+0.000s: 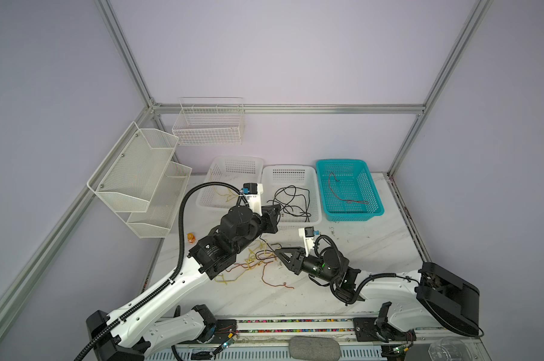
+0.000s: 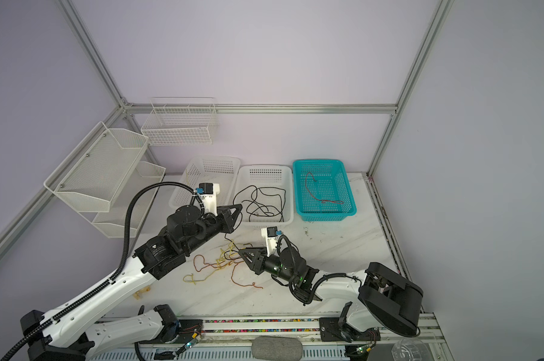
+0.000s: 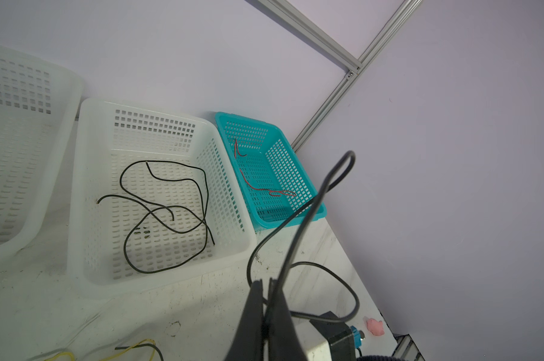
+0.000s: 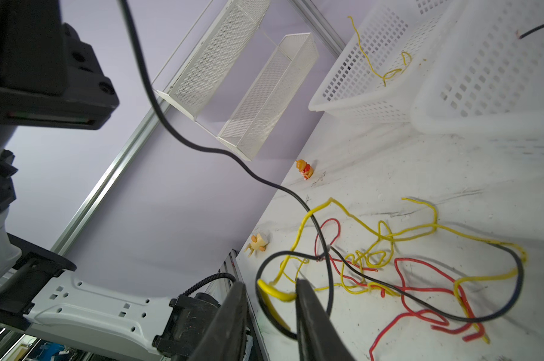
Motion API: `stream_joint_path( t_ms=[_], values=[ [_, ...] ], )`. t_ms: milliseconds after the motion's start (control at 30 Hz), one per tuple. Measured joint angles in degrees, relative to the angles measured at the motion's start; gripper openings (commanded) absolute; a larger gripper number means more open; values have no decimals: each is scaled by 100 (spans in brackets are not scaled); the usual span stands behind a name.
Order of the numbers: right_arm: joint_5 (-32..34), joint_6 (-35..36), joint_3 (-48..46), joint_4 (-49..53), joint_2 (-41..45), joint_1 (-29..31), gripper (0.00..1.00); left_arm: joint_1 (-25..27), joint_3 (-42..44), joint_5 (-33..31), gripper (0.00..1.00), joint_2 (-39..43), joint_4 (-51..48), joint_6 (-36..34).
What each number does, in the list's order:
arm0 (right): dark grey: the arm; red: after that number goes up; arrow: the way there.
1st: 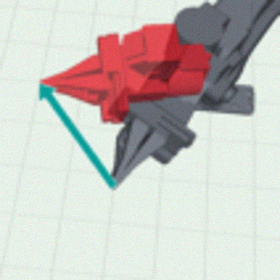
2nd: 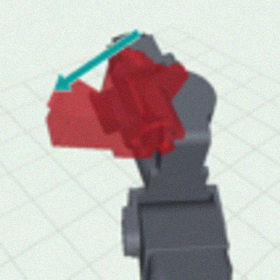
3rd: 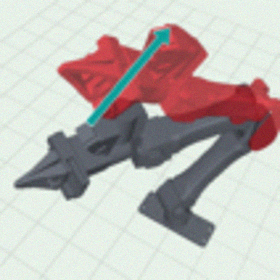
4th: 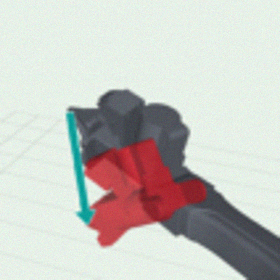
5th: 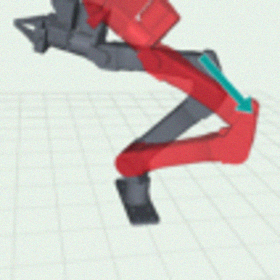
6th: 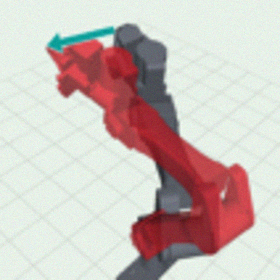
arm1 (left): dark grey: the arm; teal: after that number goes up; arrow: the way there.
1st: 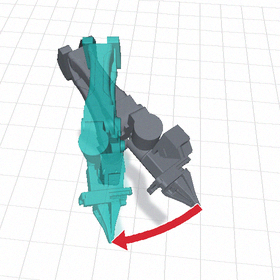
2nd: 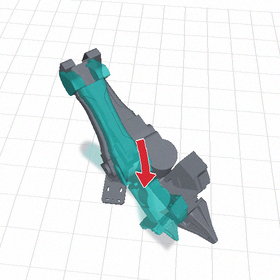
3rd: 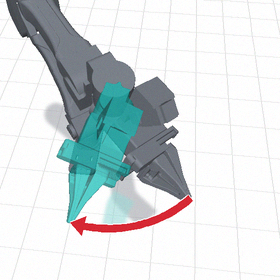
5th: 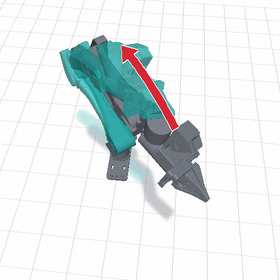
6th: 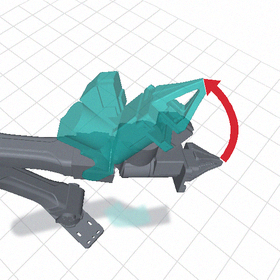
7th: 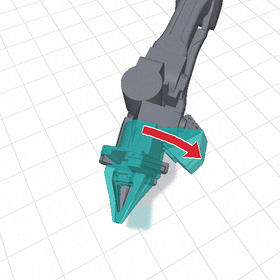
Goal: Untangle the cables
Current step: 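Lower the right gripper into the tangle and grasp a yellow wire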
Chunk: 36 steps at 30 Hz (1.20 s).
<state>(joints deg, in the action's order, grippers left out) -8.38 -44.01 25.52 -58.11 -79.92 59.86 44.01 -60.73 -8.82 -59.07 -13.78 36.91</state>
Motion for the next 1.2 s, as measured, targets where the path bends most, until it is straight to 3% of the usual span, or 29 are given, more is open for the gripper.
stream_joint_path(
  t_ms=[300, 633, 867, 900, 1033, 1200],
  values=[
    [-256, 109, -175, -321, -332, 55, 34, 0, 0, -120, 0, 306, -2, -9],
    [-247, 208, -179, -511, -505, 129, 1, 0, 0, -190, 0, 354, -85, -33],
    [15, 393, -448, -199, 223, 129, 0, 0, -2, -299, 0, 664, -297, -157],
    [59, 424, -516, -118, 361, 129, 3, 0, -2, -315, 0, 704, -350, -162],
    [201, 664, -752, 101, 726, 129, 34, 0, -2, -269, 0, 857, -492, -155],
    [289, 1147, -750, 122, 428, 129, 45, 0, -343, 155, 0, 817, -627, -136]
  ],
)
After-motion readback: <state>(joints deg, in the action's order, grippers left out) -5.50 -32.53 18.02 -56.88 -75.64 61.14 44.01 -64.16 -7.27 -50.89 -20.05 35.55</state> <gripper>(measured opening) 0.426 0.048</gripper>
